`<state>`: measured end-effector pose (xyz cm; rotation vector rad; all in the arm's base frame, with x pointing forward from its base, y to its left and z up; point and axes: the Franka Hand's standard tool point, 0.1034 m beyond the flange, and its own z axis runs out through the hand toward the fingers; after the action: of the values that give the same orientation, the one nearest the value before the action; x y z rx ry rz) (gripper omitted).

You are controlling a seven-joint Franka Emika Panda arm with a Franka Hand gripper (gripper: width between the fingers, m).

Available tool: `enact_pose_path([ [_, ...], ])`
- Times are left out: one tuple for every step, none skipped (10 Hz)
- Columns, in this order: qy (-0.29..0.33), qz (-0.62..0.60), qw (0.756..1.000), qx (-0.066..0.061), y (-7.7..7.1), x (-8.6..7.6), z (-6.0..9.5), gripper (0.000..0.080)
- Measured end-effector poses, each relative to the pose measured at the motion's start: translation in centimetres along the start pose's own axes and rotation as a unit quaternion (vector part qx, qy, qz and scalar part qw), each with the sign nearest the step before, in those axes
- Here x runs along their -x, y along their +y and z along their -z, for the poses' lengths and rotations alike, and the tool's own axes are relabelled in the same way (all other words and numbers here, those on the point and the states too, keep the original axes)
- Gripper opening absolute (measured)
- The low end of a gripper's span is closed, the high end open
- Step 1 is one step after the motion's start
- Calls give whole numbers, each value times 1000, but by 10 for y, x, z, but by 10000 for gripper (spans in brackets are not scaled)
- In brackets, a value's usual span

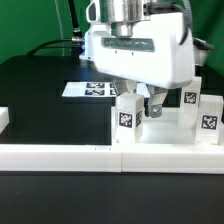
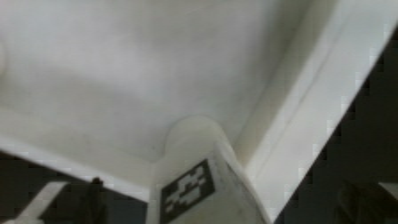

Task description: Assemble square table

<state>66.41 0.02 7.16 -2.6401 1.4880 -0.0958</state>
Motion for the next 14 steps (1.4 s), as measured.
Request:
enact_pose_path([
  [9,99,995,12,3,-4,-1,649],
  [18,180,983,25,0,-5,-1,649],
  [22,226,973,30,-2,-3,-3,649],
  [22,206,978,29,-1,-4,-3,649],
  [22,196,980,29,-1,-4,-3,522],
  [22,180,983,28,-1,-4,-3,384],
  [23,145,989,28,-1,-4,-3,384],
  [24,108,993,27,0,-4,-3,290],
  [26,70,997,26,0,-4,-3,290],
  [26,35,999,25,0,-4,-3,290],
  [27,-2,999,25,0,-5,-3,290],
  [28,-33,999,24,0,-5,-3,290],
  [26,-120,992,20,0,-4,-4,290],
  [24,-197,980,17,0,-2,-4,290],
])
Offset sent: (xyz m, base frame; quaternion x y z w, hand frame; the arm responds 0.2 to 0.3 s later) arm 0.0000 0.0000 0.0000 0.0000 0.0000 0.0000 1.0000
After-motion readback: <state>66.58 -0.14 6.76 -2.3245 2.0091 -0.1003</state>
